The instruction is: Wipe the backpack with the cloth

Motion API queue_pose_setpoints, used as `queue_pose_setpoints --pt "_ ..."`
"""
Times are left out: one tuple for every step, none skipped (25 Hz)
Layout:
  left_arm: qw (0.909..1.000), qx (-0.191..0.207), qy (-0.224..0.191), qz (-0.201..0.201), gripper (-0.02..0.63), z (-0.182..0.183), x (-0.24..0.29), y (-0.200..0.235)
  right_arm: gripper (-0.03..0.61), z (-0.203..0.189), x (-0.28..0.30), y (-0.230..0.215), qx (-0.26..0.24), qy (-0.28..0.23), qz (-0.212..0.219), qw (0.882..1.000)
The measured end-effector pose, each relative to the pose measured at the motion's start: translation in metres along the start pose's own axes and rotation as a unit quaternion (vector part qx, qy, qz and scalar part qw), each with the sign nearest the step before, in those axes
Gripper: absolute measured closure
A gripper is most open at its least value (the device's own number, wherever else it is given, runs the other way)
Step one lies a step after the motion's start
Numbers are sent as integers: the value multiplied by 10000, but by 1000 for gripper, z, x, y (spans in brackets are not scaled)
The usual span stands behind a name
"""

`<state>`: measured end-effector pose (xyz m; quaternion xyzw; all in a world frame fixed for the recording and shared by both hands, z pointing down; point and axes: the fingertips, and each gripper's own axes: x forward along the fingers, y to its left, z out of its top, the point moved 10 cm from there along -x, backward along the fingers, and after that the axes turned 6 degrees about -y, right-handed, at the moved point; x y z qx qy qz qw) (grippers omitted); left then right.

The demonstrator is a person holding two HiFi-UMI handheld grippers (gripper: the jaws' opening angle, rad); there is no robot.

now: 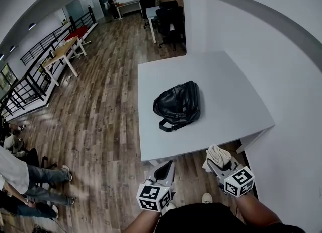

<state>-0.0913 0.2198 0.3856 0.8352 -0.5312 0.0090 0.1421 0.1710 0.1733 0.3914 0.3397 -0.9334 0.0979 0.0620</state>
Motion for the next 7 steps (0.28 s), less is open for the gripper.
queue_pose_setpoints --pt "10000 6 -4 -11 607 1 1 -1 482 0 -1 0 7 -7 -2 10000" --pt "10000 14 -6 -23 607 1 2 -3 482 0 -1 -1 14 -12 -3 10000" --pt "10000 20 -5 -32 607 2 2 -4 482 0 -2 -1 18 -13 -1 10000" --pt "10000 23 -2 -36 607 2 3 -6 482 1 -3 -1 17 -11 5 10000" --pt "10000 24 2 -36 607 2 2 -7 482 1 -4 -1 12 -7 12 10000" --pt "10000 24 7 -33 607 2 2 -7 482 1 -5 -1 6 -2 20 10000" --pt "10000 24 12 -29 607 2 2 -8 482 1 -5 -1 -2 2 28 10000"
